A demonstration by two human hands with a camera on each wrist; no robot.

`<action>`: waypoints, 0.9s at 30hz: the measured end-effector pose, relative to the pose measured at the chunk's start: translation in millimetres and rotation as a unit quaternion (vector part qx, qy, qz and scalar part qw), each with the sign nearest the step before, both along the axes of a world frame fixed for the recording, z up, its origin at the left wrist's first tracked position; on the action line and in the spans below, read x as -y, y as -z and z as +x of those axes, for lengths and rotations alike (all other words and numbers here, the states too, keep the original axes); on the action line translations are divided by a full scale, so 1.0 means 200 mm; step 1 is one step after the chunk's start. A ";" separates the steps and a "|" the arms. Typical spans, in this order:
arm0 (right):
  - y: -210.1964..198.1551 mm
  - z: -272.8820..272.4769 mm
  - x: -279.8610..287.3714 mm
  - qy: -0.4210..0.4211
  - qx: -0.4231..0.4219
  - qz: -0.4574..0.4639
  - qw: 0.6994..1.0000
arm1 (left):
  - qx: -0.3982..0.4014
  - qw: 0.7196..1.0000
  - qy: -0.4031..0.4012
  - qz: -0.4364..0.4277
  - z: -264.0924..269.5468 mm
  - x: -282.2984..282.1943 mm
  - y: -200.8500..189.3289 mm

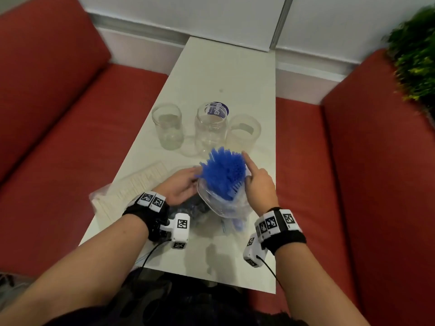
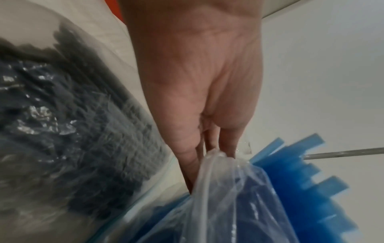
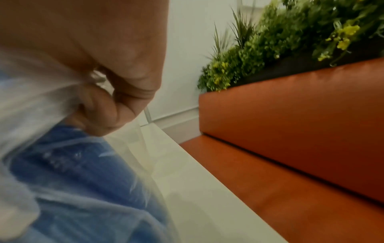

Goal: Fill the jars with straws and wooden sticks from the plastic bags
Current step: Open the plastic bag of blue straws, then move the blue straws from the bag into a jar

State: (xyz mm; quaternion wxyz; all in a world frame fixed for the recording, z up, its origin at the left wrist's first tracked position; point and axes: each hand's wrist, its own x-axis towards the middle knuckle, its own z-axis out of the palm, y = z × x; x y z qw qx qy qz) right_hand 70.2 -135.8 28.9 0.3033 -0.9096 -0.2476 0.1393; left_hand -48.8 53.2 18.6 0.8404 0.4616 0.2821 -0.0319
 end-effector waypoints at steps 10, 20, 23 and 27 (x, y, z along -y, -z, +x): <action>0.04 -0.06 -0.11 -0.049 -0.004 -0.181 0.982 | -0.154 0.985 -0.080 0.004 -0.13 -0.11 0.08; 0.10 -0.19 -0.22 -0.228 -0.062 -0.006 0.972 | -0.165 0.982 -0.083 -0.033 -0.09 -0.15 0.10; 0.13 -0.21 -0.20 -0.171 -0.134 0.059 0.974 | -0.133 0.985 -0.113 -0.012 -0.11 -0.15 0.13; 0.12 -0.21 -0.20 -0.115 -0.114 0.069 0.984 | -0.165 0.961 -0.164 0.151 -0.09 -0.17 0.13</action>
